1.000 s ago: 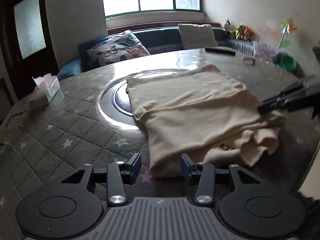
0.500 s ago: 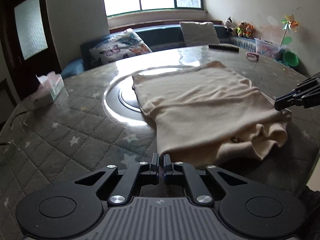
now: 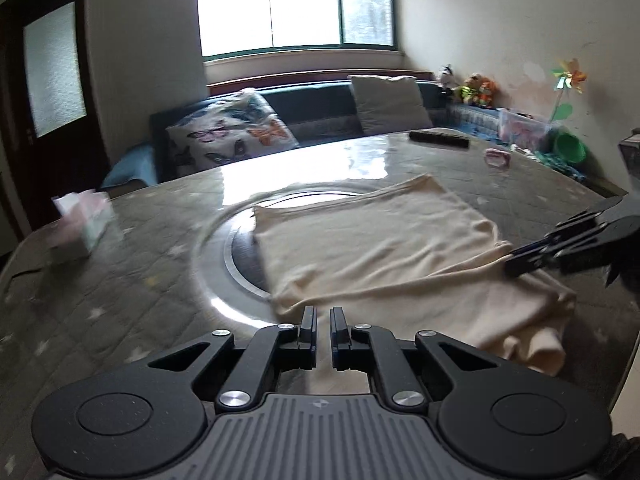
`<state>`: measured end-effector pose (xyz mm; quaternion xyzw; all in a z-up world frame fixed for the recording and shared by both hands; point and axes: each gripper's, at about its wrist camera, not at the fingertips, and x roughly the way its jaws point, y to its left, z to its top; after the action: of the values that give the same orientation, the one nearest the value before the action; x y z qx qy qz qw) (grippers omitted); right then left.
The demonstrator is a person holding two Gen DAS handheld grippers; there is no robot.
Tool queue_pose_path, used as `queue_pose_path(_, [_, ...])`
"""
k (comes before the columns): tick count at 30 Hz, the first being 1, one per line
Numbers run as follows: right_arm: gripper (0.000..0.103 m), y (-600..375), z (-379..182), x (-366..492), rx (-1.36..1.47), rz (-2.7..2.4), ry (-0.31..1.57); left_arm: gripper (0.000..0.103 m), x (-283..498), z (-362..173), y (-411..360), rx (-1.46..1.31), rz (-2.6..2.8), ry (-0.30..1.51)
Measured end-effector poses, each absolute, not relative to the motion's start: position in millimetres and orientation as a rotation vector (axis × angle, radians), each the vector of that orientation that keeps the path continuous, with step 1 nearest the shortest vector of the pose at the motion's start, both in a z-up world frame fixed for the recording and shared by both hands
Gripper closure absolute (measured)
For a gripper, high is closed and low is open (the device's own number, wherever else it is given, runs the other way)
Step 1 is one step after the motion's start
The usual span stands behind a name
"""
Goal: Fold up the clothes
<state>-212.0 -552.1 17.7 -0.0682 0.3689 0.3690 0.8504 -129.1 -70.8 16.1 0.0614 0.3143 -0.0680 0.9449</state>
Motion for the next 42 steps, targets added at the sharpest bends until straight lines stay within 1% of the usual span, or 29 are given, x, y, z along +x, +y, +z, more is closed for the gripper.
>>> queue_pose_path(2, [0.09,-549,15,-213,-0.141,0.787,0.783,0.094,-119,15,-77,0.128,-0.157,0.64])
queue_pose_path(3, [0.097,-548,17,-215,-0.146,0.78,0.769,0.094,-114,14,-81,0.13,-0.166,0.64])
queue_pose_path(6, [0.098,-548,28,-220,-0.132,0.763,0.724,0.094,-99,11,-90,0.135,-0.189,0.642])
queue_pose_path(9, [0.097,-550,33,-216,-0.12,0.739,0.715,0.094,-88,0,-91,0.142,-0.174,0.668])
queue_pose_path(11, [0.096,-551,25,-209,-0.114,0.717,0.738,0.094,-86,-5,-88,0.146,-0.161,0.682])
queue_pose_path(12, [0.094,-552,20,-206,-0.114,0.708,0.748,0.094,-87,-5,-87,0.143,-0.163,0.683])
queue_pose_path(16, [0.094,-558,19,-208,-0.105,0.702,0.743,0.094,-91,-1,-88,0.142,-0.173,0.668])
queue_pose_path(21, [0.092,-550,33,-223,-0.157,0.77,0.675,0.094,-90,0,-102,0.14,-0.215,0.661])
queue_pose_path(26, [0.091,-526,22,-237,-0.271,0.875,0.694,0.094,-98,-5,-119,0.195,-0.268,0.663])
queue_pose_path(29, [0.089,-529,16,-240,-0.309,0.886,0.73,0.092,-104,-9,-120,0.203,-0.279,0.673])
queue_pose_path(30, [0.087,-531,14,-242,-0.322,0.889,0.741,0.092,-106,-9,-120,0.205,-0.281,0.674])
queue_pose_path(32, [0.087,-537,17,-246,-0.347,0.899,0.737,0.091,-108,-8,-122,0.206,-0.288,0.668])
queue_pose_path(36, [0.087,-534,25,-243,-0.324,0.888,0.705,0.091,-106,-5,-132,0.2,-0.321,0.652])
queue_pose_path(42, [0.087,-502,27,-222,-0.256,0.906,0.674,0.092,-106,-12,-153,0.218,-0.384,0.665])
